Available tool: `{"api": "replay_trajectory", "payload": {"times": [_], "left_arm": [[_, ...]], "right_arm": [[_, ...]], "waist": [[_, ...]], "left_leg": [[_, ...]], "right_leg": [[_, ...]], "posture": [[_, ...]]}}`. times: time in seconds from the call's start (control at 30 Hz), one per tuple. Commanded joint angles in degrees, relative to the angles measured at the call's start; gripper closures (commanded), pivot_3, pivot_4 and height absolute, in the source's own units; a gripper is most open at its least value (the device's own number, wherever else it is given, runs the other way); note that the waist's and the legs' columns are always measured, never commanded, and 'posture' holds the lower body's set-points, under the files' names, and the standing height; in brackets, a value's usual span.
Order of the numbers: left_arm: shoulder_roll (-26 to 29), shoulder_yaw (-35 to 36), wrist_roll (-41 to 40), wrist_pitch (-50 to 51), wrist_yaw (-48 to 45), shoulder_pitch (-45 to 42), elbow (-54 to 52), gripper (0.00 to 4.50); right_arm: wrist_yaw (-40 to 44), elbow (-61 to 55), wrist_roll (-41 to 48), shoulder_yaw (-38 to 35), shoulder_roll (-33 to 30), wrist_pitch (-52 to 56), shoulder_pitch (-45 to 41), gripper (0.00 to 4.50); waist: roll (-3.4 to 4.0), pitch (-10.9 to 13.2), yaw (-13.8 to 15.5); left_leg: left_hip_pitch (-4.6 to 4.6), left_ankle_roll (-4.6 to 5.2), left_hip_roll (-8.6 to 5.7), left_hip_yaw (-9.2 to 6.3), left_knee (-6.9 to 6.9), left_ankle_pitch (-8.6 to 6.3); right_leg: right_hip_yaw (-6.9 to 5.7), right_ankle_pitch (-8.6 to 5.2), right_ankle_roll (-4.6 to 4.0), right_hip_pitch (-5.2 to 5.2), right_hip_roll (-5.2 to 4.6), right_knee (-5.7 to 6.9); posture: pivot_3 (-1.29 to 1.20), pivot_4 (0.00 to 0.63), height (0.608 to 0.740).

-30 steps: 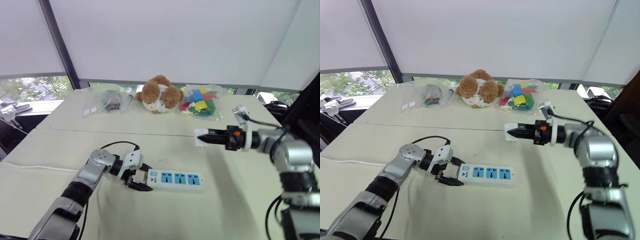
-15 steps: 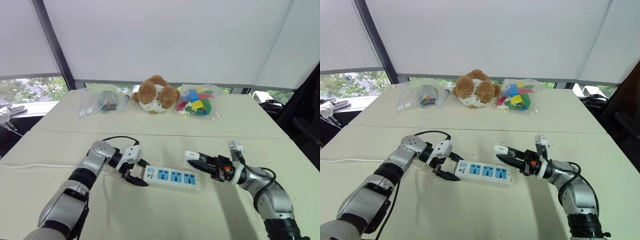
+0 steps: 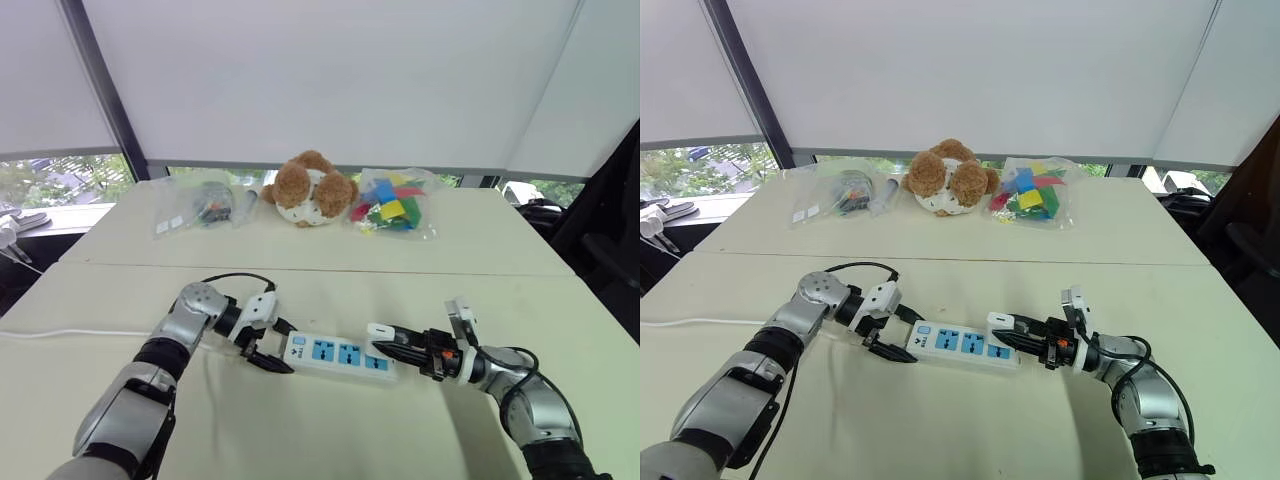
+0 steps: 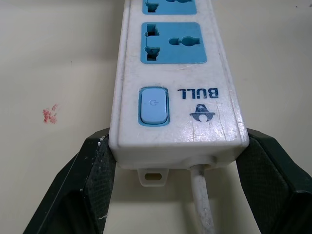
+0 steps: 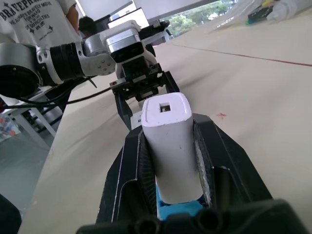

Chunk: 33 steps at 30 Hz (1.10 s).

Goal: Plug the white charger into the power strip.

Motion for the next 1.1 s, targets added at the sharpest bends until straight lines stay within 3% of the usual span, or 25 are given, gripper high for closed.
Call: {"api": "replay_trajectory", "payload": {"times": [0.03,0.9,0.93,1.1], "left_arm": [[1.79,-0.98,2.38,0.59,-1.69,1.42,-0.66,1.54],[2.83,-1.26,2.3,1.61,-1.73,1.59,-2.12,1.54],[5.11,-6.64,-1.3,2.14,4.13,1.79,-4.35,1.54],[3.92,-3.34,0.26,2.47,-0.64,1.69,-3.35,1.54]], "right_arm": [[0.85,1.91,-0.26,0.0,-0.32,-2.2,-2.16,3.81],[4.95,9.19,-3.43,3.98,-0.81,-8.47,-2.02,3.81],[5.2,9.93,-3.74,4.2,-0.86,-8.77,-2.09,3.81],[6.43,13.78,-5.28,5.29,-1.22,-11.36,-2.59,3.81]], "waist": [[0.0,0.0,-0.04],[0.0,0.0,-0.01],[0.0,0.0,-0.03],[-0.01,-0.01,0.01]], "left_leg": [[0.01,-0.01,0.0,0.0,0.0,0.0],[0.05,-0.03,0.02,0.01,-0.01,0.02],[0.06,-0.03,0.02,0.01,-0.01,0.02],[0.41,0.09,0.06,0.01,-0.06,-0.05]], "right_leg": [[0.0,0.0,0.0,0.0,0.0,0.0],[0.0,0.0,0.0,0.03,0.02,0.02],[0.0,0.0,0.0,0.03,0.02,0.02],[0.02,-0.01,0.0,0.38,0.06,0.0]], "posture": [[0.0,0.15,0.739],[0.0,0.15,0.739],[0.0,0.15,0.739],[0.0,0.15,0.739]]}}
